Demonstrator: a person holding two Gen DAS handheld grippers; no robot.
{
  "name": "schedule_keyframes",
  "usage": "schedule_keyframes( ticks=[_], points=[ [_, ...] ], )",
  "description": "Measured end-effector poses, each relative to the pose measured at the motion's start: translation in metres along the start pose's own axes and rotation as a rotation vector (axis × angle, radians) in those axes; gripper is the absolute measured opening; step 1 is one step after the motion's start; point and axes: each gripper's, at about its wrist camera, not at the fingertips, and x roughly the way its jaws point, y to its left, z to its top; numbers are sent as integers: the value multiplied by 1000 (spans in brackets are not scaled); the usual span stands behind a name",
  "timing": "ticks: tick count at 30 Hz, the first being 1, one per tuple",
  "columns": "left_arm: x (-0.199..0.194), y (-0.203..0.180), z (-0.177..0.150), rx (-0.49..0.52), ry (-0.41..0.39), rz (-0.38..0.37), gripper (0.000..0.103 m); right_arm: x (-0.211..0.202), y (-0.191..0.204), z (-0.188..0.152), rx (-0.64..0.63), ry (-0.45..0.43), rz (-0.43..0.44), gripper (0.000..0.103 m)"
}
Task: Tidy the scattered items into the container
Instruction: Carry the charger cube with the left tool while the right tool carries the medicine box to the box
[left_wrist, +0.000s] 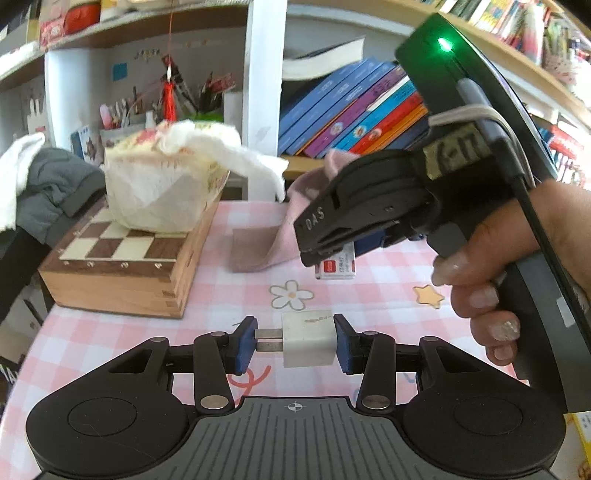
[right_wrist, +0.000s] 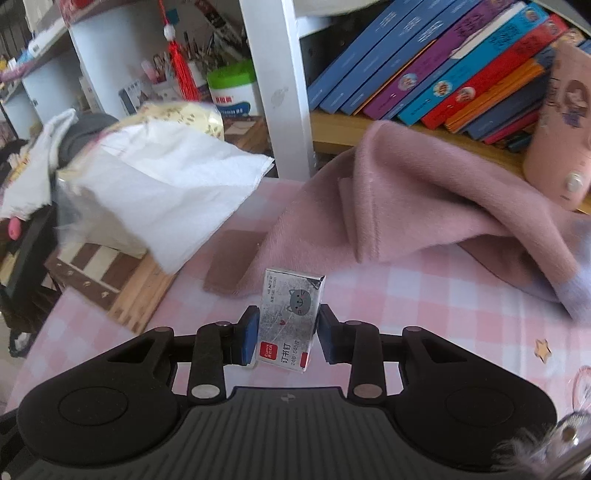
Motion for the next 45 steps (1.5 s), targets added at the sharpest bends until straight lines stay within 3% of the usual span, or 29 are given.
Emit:
schedule_keyframes(
  ticks=[15,29,45],
  points=[
    [-100,-5,-16,-1,-72,-44,42,-123,21,-54,24,-143,54,32],
    [-215,-15,-48,-4,-149,-104,42,-241,56,-136,-23,-205,122,32],
    [-324,-22,-114,-52,-144,-129,42,-330,89,-246,-93,-228,107,32]
  ],
)
